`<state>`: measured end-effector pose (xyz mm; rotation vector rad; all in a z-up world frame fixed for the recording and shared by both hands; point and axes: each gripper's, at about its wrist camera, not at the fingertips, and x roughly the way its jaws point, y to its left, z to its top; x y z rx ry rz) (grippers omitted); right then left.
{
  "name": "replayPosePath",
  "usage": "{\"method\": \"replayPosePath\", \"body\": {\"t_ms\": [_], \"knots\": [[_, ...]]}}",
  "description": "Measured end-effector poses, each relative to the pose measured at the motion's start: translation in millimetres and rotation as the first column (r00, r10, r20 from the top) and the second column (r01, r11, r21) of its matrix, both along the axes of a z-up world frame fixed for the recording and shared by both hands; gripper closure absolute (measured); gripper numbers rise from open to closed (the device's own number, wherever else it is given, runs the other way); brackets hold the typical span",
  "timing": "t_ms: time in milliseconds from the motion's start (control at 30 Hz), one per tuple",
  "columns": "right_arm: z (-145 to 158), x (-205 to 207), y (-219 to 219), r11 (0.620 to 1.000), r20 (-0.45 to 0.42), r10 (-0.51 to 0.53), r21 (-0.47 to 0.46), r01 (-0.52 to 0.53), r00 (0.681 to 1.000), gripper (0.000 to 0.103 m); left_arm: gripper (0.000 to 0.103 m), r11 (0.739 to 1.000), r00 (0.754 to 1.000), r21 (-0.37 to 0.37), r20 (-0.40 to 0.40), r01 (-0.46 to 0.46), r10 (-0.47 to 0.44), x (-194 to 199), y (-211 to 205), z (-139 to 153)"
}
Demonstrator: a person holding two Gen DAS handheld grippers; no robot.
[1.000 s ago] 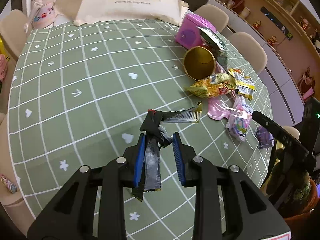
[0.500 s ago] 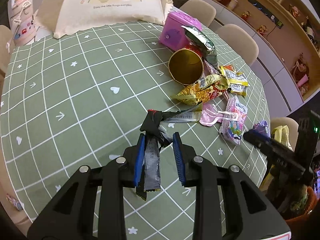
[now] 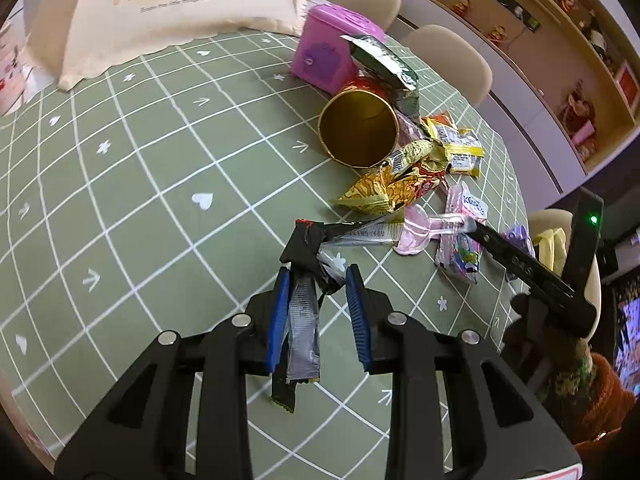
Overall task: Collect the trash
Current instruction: 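Grasp the pink Kleenex tissue pack with the right tool, then carry the wrapper strip and tissue pack to the yellow bag and release both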
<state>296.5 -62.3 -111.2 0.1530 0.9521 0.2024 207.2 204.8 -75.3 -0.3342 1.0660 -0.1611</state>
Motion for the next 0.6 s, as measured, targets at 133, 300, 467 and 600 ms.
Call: {"method": "replayPosePath", "body": {"t_ms": [133, 300, 467, 600], "knots": [[2, 7, 9, 0.999, -0.02, 0.026, -0.043, -0.027, 0.999, 0.044, 0.077, 0.999, 0.999, -0.007, 0.008, 0.033, -0.033, 5, 2, 0], [8, 13, 12, 0.992, -0.063, 0.053, -0.111, -0.06, 0.997, 0.087, 0.077, 0.998, 0.998, -0.023, 0.008, 0.057, -0.056, 9, 3, -3], [46, 1, -1, 0.995, 0.018, 0.045, -0.085, -0.044, 0.999, 0.093, 0.077, 0.996, 0.997, -0.044, 0.027, 0.08, -0.079, 13, -2, 1], [85, -11, -15, 0.994, 0.098, 0.035, -0.105, -0.024, 0.995, 0.094, 0.077, 0.994, 0.995, -0.061, 0.065, 0.086, -0.082, 18, -13, 13]]}}
